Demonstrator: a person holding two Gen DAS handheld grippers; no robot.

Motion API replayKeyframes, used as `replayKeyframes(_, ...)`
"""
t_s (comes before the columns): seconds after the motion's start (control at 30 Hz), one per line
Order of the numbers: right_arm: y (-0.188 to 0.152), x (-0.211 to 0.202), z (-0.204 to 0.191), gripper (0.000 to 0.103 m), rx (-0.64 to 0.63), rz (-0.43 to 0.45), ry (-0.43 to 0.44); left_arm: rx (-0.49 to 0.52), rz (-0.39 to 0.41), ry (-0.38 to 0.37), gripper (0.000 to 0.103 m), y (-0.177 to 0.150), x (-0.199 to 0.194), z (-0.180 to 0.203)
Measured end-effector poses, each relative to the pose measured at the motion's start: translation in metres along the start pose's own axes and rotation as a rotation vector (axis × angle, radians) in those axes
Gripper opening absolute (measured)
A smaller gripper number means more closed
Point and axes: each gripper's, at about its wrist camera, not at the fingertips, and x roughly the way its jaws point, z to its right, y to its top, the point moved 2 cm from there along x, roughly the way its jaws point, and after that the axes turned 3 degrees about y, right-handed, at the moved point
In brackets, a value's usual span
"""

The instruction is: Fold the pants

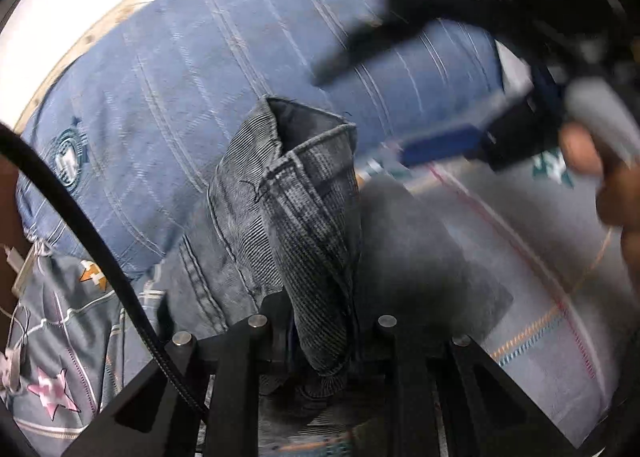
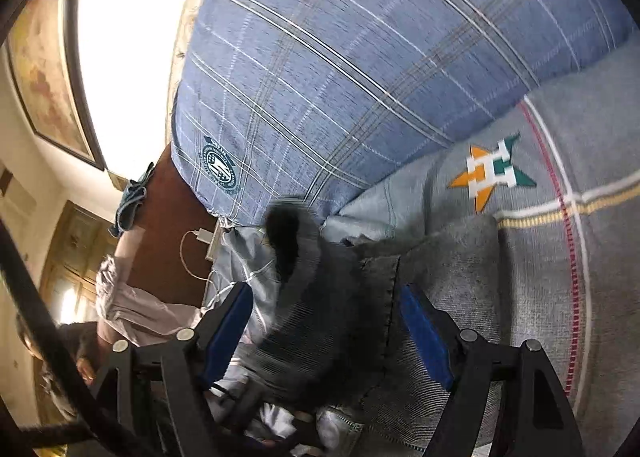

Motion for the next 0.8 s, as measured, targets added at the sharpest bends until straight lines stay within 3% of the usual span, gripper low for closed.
replayKeyframes(0.1, -0.001, 0.007, 0.010, 0.079, 0.053, -0.044, 0.009, 0.023, -0.017, 0.017, 0.021, -0.005, 0.004, 0.010)
replayKeyframes(0.23, -0.006, 0.015, -0.005, 0.079, -0.030, -0.085, -0.020, 0.054, -0.015, 0.016, 0.021, -0.005, 0.001, 0.011)
replayKeyframes(0.43, -0.015, 0.034, -0.009, 0.078, -0.151, -0.146, -0.174, 0.163, 0.006, -0.026, 0.028, -0.003, -0.007, 0.019)
replayKeyframes(0.47, -0.015, 0.038, -0.008, 0.074, -0.156, -0.156, -0.185, 0.173, 0.007, -0.034, 0.029, -0.003, -0.008, 0.020)
replayKeyframes(0.53, -0.016, 0.046, -0.002, 0.041, -0.162, -0.182, -0.222, 0.197, 0.008, -0.047, 0.029, -0.003, -0.008, 0.025)
replayKeyframes(0.57, -0.017, 0.053, 0.003, 0.036, -0.158, -0.212, -0.241, 0.197, 0.006, -0.056, 0.029, -0.003, -0.008, 0.025)
replayKeyframes(0.63, -0.016, 0.056, 0.013, 0.017, -0.141, -0.225, -0.261, 0.180, 0.000, -0.086, 0.029, -0.003, -0.010, 0.020)
replayKeyframes(0.77, -0.013, 0.043, 0.004, 0.008, -0.151, -0.198, -0.208, 0.079, 0.032, -0.194, 0.032, -0.005, -0.029, -0.012)
replayKeyframes(0.8, -0.014, 0.040, 0.000, 0.007, -0.161, -0.193, -0.209, 0.050, 0.037, -0.219, 0.041, -0.005, -0.032, -0.023)
